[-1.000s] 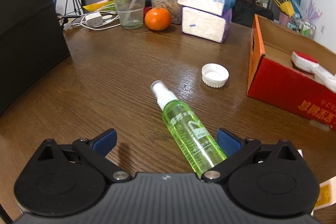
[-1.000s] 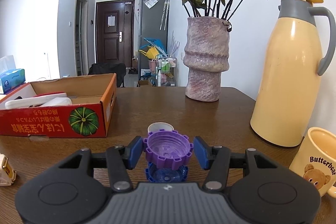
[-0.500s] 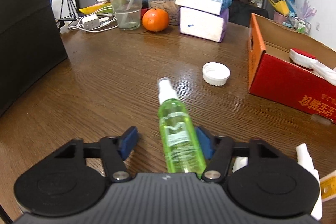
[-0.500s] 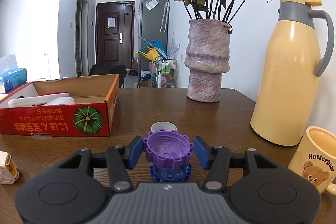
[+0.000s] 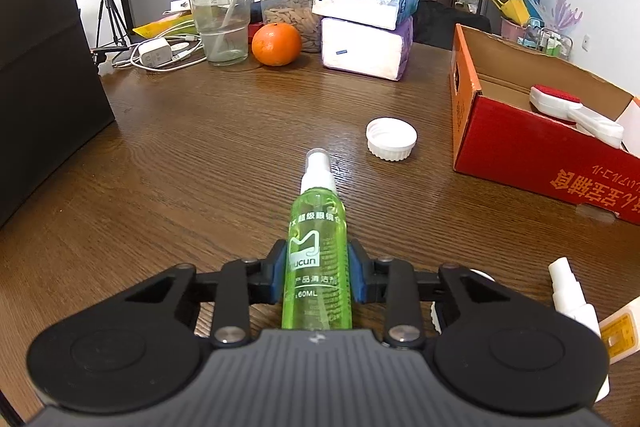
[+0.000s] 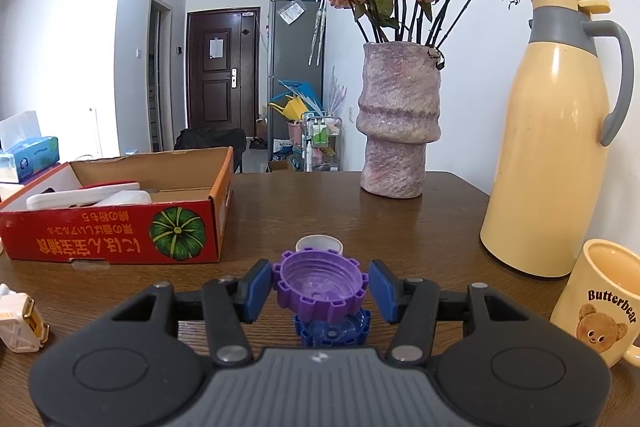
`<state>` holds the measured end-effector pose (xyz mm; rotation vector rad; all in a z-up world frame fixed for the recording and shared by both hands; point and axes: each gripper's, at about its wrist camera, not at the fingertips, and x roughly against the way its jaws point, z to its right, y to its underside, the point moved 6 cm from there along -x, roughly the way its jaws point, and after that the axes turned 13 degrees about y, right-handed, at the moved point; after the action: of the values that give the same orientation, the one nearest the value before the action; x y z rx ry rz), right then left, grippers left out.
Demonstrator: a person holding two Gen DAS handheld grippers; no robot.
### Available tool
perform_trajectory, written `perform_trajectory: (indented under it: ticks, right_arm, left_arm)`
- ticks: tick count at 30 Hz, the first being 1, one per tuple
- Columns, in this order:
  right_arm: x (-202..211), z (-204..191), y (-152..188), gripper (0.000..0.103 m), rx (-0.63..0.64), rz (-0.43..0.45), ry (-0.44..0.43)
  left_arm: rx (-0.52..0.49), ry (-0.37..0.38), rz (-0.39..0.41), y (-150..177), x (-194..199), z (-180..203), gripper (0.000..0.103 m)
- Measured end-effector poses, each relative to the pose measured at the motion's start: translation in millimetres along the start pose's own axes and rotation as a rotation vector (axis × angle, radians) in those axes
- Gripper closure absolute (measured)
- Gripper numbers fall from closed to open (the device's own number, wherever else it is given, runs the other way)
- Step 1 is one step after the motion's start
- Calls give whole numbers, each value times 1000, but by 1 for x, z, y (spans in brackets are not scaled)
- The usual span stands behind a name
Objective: Organize rigid objects
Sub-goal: 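Grasp the green spray bottle with the left gripper while the right grasps the purple cap, then lift the green spray bottle and purple cap and carry both over the cardboard box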
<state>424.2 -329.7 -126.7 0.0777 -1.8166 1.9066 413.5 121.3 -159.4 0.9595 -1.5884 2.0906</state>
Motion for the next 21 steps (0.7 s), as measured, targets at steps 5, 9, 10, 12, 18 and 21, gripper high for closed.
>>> perform_trajectory:
  ticks: [5,9,10,12,18,21]
  right_arm:
    - [3,0,0,50,-9,2,0]
    - [8,-3,0,50,-12,11,-5]
    - [9,-3,1,50,-13,12,-6]
    - [11,-5,1,50,-13,13,-8]
    - [18,-11,3,50,-18,13,-19]
    - [22,-16,5,50,-16,11,-28]
  left_arm:
    - [-4,1,-5,0,0,-1,71]
    - [0,2,3,-1,3,-2,71]
    - [-1,4,6,-1,4,-2,71]
    - [-3,6,12,-2,6,-2,71]
    - [-11,21,43,-2,17,1,71]
    - [-16,38,55,-1,24,4,71]
